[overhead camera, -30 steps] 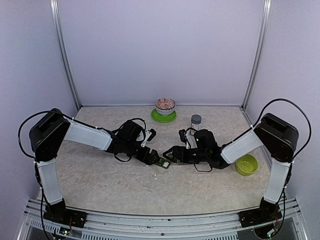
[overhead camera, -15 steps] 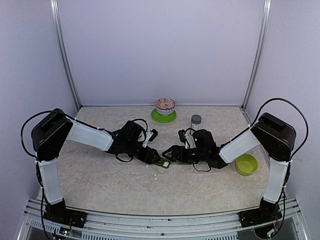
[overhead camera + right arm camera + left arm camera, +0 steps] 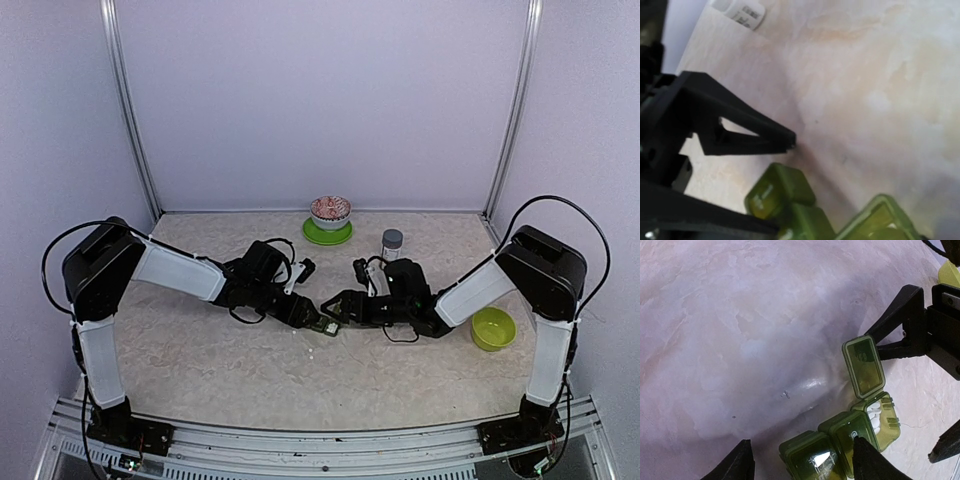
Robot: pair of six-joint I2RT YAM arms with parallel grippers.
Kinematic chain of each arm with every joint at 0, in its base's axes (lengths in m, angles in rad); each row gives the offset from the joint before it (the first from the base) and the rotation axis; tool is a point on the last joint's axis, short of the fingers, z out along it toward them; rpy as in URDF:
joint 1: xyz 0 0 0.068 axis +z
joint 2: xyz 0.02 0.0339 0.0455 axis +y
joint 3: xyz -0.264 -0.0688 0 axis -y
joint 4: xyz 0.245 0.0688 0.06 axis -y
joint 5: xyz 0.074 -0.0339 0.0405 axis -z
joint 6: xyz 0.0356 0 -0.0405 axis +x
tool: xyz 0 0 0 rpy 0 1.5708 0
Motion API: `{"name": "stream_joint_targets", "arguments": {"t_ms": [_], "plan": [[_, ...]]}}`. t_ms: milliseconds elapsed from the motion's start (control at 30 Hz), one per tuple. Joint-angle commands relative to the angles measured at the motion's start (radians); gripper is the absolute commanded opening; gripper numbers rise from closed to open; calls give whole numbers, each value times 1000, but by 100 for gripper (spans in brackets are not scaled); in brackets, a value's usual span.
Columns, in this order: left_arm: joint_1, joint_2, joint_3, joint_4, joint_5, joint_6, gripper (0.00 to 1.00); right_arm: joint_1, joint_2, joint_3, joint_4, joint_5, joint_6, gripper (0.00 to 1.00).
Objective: Sort the pills into containers
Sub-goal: Hold the pill container at the center of the board, then close the lid of the pill container on the pill container.
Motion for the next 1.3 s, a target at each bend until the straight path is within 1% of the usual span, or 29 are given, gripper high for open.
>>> {"name": "stream_joint_targets", "arguments": {"t_ms": [0,133,333,433,533,700,933,1067,1267], "plan": [[9,11,-11,-52,17,1,62,-9,11,8,86,-30,-6,93],[11,26,-4,-56,23,1,57,-9,2,-16,157,-63,-13,92],[12,47,4,-59,30,-5,53,-10,-26,-39,181,-111,-33,88],[12,49,5,-62,25,-5,52,-9,-34,-44,183,-139,-40,84],[13,50,5,-65,13,-5,52,-9,-34,-49,193,-174,-39,77],[14,55,8,-67,15,-8,52,-7,-43,-66,200,-199,-39,72],[15,54,8,-68,11,-9,52,-6,-23,-45,142,-203,-53,57],[17,54,8,-70,7,-8,52,-5,-14,-34,114,-211,-56,45],[17,53,7,-69,7,-10,52,0,5,-20,63,-206,-74,33]]}}
